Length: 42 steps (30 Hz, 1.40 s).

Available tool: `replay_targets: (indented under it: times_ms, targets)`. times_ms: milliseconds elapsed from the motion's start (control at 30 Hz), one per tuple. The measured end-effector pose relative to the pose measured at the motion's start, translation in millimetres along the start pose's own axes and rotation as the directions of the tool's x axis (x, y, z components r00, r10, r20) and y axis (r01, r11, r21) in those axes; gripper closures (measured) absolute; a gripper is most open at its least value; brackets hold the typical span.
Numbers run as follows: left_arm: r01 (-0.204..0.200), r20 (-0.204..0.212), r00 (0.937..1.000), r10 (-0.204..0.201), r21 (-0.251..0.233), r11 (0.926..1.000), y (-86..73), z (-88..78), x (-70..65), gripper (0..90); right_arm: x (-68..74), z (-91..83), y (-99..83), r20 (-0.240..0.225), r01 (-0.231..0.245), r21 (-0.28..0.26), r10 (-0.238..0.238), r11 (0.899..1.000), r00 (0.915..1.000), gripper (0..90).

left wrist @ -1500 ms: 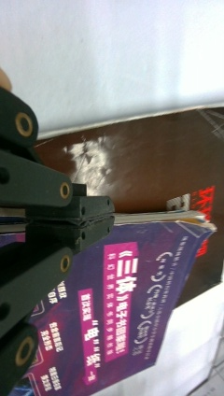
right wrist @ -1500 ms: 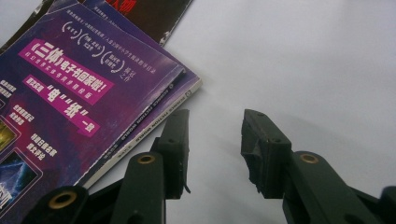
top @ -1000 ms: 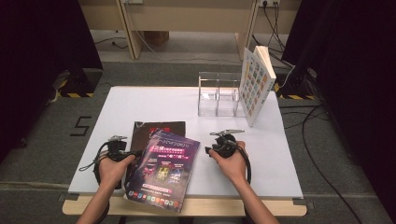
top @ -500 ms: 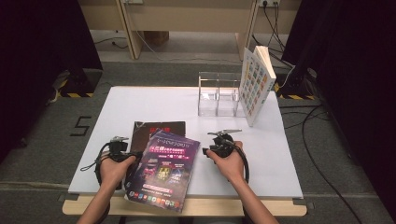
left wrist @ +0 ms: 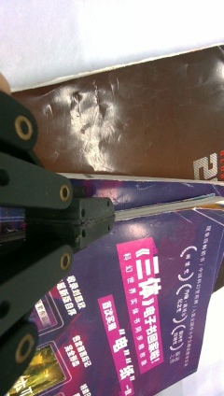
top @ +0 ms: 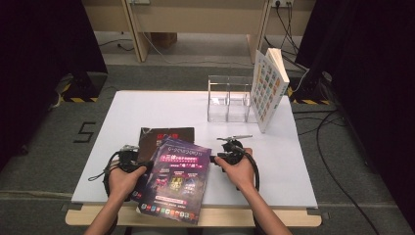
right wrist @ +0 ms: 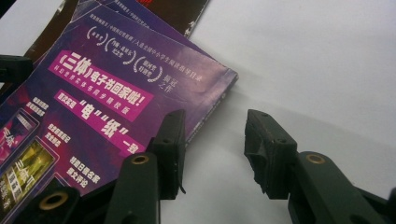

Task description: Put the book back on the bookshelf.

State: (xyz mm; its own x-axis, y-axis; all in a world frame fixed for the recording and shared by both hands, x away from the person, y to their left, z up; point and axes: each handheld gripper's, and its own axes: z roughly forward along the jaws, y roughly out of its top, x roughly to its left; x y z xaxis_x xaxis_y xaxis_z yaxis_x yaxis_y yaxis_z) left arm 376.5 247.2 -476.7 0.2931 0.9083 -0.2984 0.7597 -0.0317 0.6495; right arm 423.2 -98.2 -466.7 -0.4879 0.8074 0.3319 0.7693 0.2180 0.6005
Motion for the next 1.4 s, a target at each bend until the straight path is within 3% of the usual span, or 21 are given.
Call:
replay_targets:
  times_ms: [167, 367, 567, 767, 1133, 1400]
  targets:
    - [-0.007, 0.018, 0.9998, 0.007, 0.011, 0.9999, -1.9, 0.2, -4.2, 89.3, 0.0, 4.9, 4.5, -0.021, -0.001, 0.008, 0.001, 1.000, 0.9998, 58.1]
    - [-0.004, 0.014, 0.9999, 0.004, 0.006, 1.0000, -1.2, -1.1, -4.0, 87.0, -1.1, 13.1, 4.7, -0.049, -0.039, 0.041, 0.041, 0.998, 0.9979, 56.5]
    - [0.023, 0.032, 0.9993, -0.021, -0.045, 0.9987, 4.2, -8.3, -1.8, 75.2, -0.1, 17.7, 6.6, -0.067, -0.064, 0.056, 0.067, 0.996, 0.9955, 54.5]
    - [0.005, 0.042, 0.9991, -0.004, -0.025, 0.9997, 4.4, -2.5, -5.5, 68.6, -3.4, 20.4, 6.8, -0.094, -0.101, 0.066, 0.107, 0.993, 0.9898, 52.6]
    - [-0.006, 0.049, 0.9988, 0.006, 0.003, 1.0000, 2.4, 3.1, -6.7, 70.1, -3.8, 25.4, 12.8, -0.103, -0.125, 0.094, 0.135, 0.988, 0.9855, 51.1]
    - [0.007, 0.066, 0.9978, -0.007, 0.010, 0.9999, 2.3, 3.7, -6.4, 75.6, -3.1, 28.2, 14.6, -0.103, -0.135, 0.083, 0.143, 0.987, 0.9844, 51.6]
